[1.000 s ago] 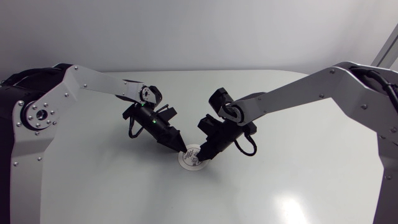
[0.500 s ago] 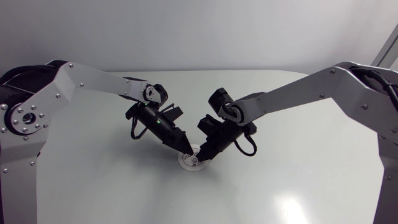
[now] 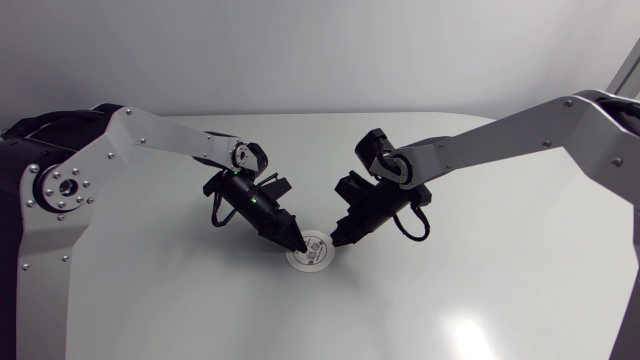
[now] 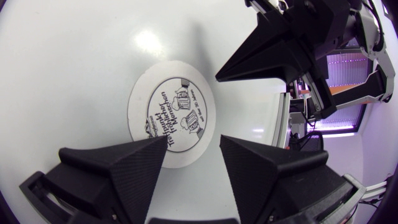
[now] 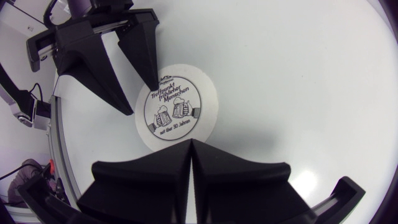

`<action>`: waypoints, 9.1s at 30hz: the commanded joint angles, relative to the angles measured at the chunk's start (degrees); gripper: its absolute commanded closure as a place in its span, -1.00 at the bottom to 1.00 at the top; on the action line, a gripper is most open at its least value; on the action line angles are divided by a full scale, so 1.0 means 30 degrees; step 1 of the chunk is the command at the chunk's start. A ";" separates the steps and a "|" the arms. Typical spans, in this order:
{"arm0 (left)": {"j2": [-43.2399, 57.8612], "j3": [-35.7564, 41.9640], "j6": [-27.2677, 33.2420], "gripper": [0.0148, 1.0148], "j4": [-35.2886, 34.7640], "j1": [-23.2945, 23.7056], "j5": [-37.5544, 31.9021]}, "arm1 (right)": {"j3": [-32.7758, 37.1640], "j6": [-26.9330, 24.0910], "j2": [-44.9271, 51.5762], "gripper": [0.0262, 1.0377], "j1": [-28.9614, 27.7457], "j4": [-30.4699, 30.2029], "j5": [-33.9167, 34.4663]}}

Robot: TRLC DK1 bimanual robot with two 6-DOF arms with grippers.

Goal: Turn the coaster over.

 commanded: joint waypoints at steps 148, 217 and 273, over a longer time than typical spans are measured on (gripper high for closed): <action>-0.0176 -0.1326 -0.0789 0.24 0.0837 -0.0462 -0.0166 | 0.3084 -0.0198 0.2213 0.95 0.0173 -0.1245 -0.1077; 0.0996 0.0842 -0.0643 -0.17 -0.0042 0.1912 -0.0986 | 0.3699 -0.1487 0.4323 0.95 -0.0442 -0.2065 -0.1517; -0.0176 0.0754 -0.8172 -0.42 0.2097 -0.0667 -0.4589 | 0.2234 -0.1458 0.3239 0.95 0.0144 -0.1508 -0.1605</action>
